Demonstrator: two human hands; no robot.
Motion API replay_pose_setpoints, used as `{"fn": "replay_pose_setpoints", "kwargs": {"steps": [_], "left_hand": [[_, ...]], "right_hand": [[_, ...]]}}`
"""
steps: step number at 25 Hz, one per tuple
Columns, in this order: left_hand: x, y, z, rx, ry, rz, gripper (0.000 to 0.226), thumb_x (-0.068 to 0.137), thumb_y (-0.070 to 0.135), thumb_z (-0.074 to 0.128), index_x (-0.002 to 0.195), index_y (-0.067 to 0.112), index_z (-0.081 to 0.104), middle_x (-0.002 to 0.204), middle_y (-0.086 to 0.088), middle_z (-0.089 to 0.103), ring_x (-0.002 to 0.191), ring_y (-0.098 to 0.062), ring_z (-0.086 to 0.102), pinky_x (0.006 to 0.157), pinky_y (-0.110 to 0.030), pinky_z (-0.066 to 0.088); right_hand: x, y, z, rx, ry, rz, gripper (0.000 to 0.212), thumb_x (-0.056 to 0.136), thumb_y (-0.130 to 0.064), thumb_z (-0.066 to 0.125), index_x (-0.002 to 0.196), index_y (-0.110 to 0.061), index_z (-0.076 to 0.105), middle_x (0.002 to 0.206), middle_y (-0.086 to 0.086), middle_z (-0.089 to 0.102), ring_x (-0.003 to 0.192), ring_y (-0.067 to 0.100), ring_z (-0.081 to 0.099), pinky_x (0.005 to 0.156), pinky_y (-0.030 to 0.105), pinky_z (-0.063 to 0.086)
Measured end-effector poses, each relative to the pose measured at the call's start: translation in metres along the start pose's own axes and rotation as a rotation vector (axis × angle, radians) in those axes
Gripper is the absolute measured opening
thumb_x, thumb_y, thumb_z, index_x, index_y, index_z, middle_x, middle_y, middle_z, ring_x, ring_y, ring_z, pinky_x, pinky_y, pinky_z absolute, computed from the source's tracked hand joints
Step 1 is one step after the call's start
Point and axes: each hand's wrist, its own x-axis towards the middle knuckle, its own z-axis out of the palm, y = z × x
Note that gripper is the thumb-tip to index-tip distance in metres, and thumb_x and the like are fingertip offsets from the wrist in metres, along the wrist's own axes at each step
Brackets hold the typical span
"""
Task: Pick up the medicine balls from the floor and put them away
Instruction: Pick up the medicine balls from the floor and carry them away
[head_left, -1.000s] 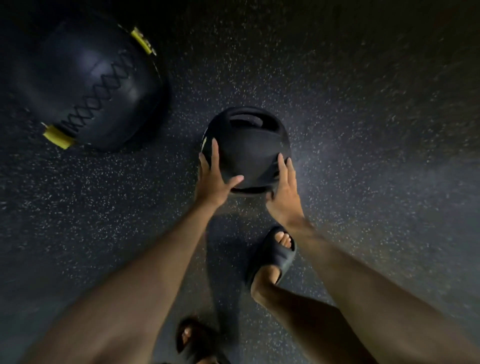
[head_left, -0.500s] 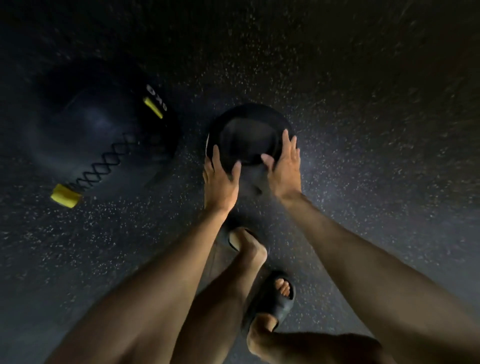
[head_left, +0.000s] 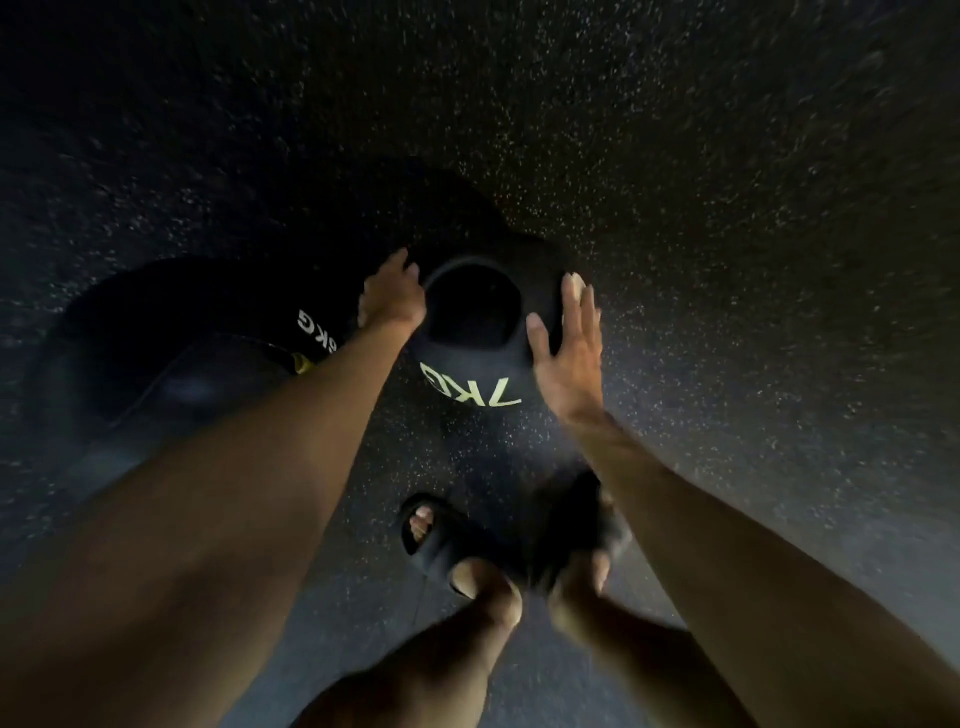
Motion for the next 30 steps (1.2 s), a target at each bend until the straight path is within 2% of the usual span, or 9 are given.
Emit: {"fn": "replay_pose_setpoints", "kwargs": {"steps": [3, 8, 11, 14, 17, 20, 23, 26, 30], "left_hand": [[-0.002, 0.023, 0.010, 0.024, -0.008, 0.057, 0.055, 0.104, 0.047, 0.039, 0.153, 0.022, 0.035, 0.148, -0.015, 0.048, 0.131, -0.037, 0.051, 0.107, -0.050, 0.045], [-0.029, 0.062, 0.037, -0.086, 0.232, 0.174, 0.075, 0.096, 0.059, 0.040, 0.155, 0.019, 0.018, 0.158, -0.022, 0.027, 0.143, -0.040, 0.030, 0.116, -0.055, 0.032], [-0.026, 0.096, 0.040, -0.223, 0.157, 0.074, 0.111, 0.079, 0.078, 0.053, 0.160, 0.025, -0.002, 0.166, -0.015, -0.003, 0.153, -0.033, -0.001, 0.122, -0.050, 0.009], [0.011, 0.147, 0.019, -0.279, 0.182, -0.037, 0.106, 0.083, 0.074, 0.054, 0.159, 0.030, -0.004, 0.166, -0.014, -0.006, 0.153, -0.035, -0.003, 0.120, -0.057, 0.012], [0.071, 0.195, -0.024, -0.320, 0.259, -0.228, 0.091, 0.090, 0.069, 0.049, 0.159, 0.021, 0.015, 0.163, -0.019, 0.017, 0.150, -0.039, 0.016, 0.118, -0.059, 0.022], [0.112, 0.211, -0.060, -0.344, 0.322, -0.156, 0.072, 0.094, 0.060, 0.051, 0.148, 0.013, 0.039, 0.145, -0.018, 0.045, 0.135, -0.036, 0.043, 0.111, -0.048, 0.038], [0.117, 0.197, -0.076, -0.338, 0.343, -0.044, 0.064, 0.097, 0.049, 0.055, 0.144, 0.007, 0.044, 0.137, -0.015, 0.054, 0.126, -0.028, 0.054, 0.100, -0.029, 0.043], [0.123, 0.187, -0.084, -0.275, 0.311, 0.125, 0.071, 0.097, 0.050, 0.055, 0.151, 0.009, 0.036, 0.151, -0.013, 0.044, 0.140, -0.024, 0.043, 0.115, -0.030, 0.035], [0.141, 0.219, -0.103, -0.217, 0.106, 0.203, 0.092, 0.091, 0.061, 0.058, 0.159, 0.021, 0.012, 0.168, -0.008, 0.004, 0.155, -0.024, 0.006, 0.121, -0.040, 0.020]], "right_hand": [[0.043, -0.025, -0.005, -0.029, -0.018, 0.075, 0.067, 0.101, -0.061, 0.028, 0.159, -0.037, 0.006, 0.168, 0.007, 0.002, 0.154, 0.030, 0.000, 0.122, 0.054, 0.008], [0.170, -0.096, -0.031, -0.217, -0.175, 0.285, 0.073, 0.097, -0.069, 0.023, 0.158, -0.031, 0.012, 0.163, 0.012, 0.018, 0.147, 0.041, 0.019, 0.113, 0.067, 0.016], [0.215, -0.127, -0.042, -0.194, -0.147, 0.181, 0.066, 0.097, -0.060, 0.039, 0.148, -0.018, 0.033, 0.149, 0.013, 0.040, 0.138, 0.035, 0.038, 0.112, 0.058, 0.025], [0.234, -0.130, -0.060, 0.036, -0.085, -0.031, 0.047, 0.099, -0.037, 0.052, 0.139, -0.013, 0.045, 0.139, 0.008, 0.048, 0.129, 0.024, 0.048, 0.110, 0.039, 0.038], [0.230, -0.116, -0.064, -0.079, -0.127, -0.224, 0.055, 0.100, -0.037, 0.050, 0.150, -0.017, 0.036, 0.152, 0.012, 0.035, 0.139, 0.026, 0.038, 0.115, 0.045, 0.037], [0.224, -0.117, -0.056, -0.133, -0.269, -0.260, 0.072, 0.102, -0.051, 0.044, 0.159, -0.031, 0.006, 0.166, 0.013, -0.002, 0.153, 0.032, 0.008, 0.122, 0.047, 0.019], [0.243, -0.141, -0.054, -0.065, -0.258, -0.245, 0.076, 0.101, -0.054, 0.045, 0.160, -0.034, 0.002, 0.167, 0.009, -0.010, 0.154, 0.031, -0.002, 0.121, 0.049, 0.019], [0.282, -0.164, -0.057, -0.076, -0.259, -0.212, 0.074, 0.099, -0.057, 0.041, 0.159, -0.036, 0.003, 0.168, 0.005, -0.006, 0.155, 0.027, -0.003, 0.120, 0.050, 0.019], [0.360, -0.213, -0.065, -0.083, -0.251, 0.041, 0.076, 0.099, -0.057, 0.043, 0.160, -0.028, 0.010, 0.167, 0.006, 0.013, 0.154, 0.030, 0.010, 0.122, 0.051, 0.018]]}}
